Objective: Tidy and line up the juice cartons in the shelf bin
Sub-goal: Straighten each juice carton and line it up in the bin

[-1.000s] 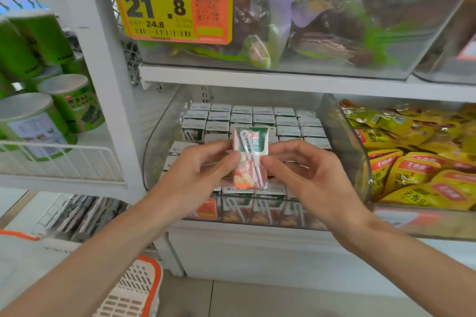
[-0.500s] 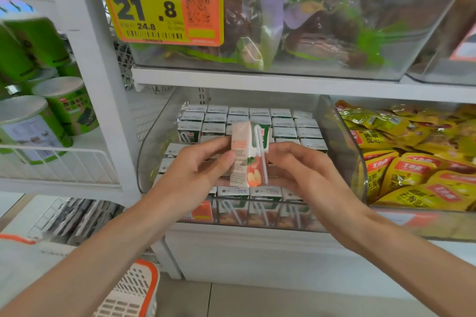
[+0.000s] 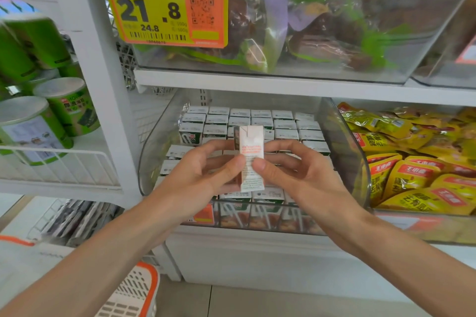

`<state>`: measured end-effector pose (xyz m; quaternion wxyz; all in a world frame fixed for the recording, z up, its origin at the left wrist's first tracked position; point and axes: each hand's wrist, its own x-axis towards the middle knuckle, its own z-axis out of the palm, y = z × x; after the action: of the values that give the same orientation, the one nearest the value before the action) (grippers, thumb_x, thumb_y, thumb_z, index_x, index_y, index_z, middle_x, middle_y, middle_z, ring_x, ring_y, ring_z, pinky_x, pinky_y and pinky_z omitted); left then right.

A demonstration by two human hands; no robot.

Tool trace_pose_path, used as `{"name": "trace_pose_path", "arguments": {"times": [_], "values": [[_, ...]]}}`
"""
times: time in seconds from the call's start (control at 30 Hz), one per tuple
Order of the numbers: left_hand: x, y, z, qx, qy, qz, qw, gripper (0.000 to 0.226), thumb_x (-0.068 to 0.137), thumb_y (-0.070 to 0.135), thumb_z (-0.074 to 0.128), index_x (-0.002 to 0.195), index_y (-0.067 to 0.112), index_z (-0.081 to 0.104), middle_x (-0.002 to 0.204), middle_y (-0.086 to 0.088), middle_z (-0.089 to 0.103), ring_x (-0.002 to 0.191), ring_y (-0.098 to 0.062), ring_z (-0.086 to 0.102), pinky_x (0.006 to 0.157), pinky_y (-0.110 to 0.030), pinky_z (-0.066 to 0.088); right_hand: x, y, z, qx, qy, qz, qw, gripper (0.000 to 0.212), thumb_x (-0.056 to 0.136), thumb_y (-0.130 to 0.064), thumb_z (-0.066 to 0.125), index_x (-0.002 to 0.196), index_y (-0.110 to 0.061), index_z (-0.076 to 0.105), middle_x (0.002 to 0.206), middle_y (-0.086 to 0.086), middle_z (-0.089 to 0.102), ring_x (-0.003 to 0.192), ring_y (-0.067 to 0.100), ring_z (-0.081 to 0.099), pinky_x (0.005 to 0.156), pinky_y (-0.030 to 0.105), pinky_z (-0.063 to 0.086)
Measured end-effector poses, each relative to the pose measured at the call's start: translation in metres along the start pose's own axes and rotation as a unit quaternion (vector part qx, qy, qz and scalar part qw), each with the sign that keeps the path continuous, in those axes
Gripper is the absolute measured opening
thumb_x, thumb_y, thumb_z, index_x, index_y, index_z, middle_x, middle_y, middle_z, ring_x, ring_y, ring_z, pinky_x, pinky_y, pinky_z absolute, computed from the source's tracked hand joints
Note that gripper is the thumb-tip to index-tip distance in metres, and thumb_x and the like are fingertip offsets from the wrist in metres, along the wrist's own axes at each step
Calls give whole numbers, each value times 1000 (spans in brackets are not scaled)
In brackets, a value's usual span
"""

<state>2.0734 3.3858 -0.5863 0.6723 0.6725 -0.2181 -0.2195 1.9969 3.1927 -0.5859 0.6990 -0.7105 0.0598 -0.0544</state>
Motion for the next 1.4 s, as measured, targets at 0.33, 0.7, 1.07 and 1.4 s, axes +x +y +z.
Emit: {"name": "trace_pose_path", "arguments": {"times": [0.33,0.7,1.07,1.4], "values": [[1,0,-3,-10,43,-4,999,25,96,11,69,119,19,64,106,3,81,93,-21,80,72,-20,62,1,-1,-1,-20,21,-51,998,27,83,-24,79,107,-11,75,103,3,81,96,17,77,82,24,61],[0,-3,-2,8,46,26,999,31,86,33,75,116,37,71,107,18,77,96,-12,79,71,-15,60,3,0,-3,-20,36,-16,999,21,88,-29,82,106,-19,80,107,-3,82,100,14,79,91,25,62],[1,-1,-5,12,55,33,998,25,97,25,69,119,35,73,109,9,79,96,-14,79,74,-21,62,4,-2,-4,22,54,-13,998,29,85,-23,81,108,-9,72,104,7,82,96,23,80,86,31,64],[1,1,-2,3,50,17,999,43,76,40,81,118,34,70,104,10,80,93,-14,79,71,-26,64,2,0,2,-39,-22,20,999,56,73,-27,94,121,-18,66,109,-3,80,107,9,75,94,19,58]]}}
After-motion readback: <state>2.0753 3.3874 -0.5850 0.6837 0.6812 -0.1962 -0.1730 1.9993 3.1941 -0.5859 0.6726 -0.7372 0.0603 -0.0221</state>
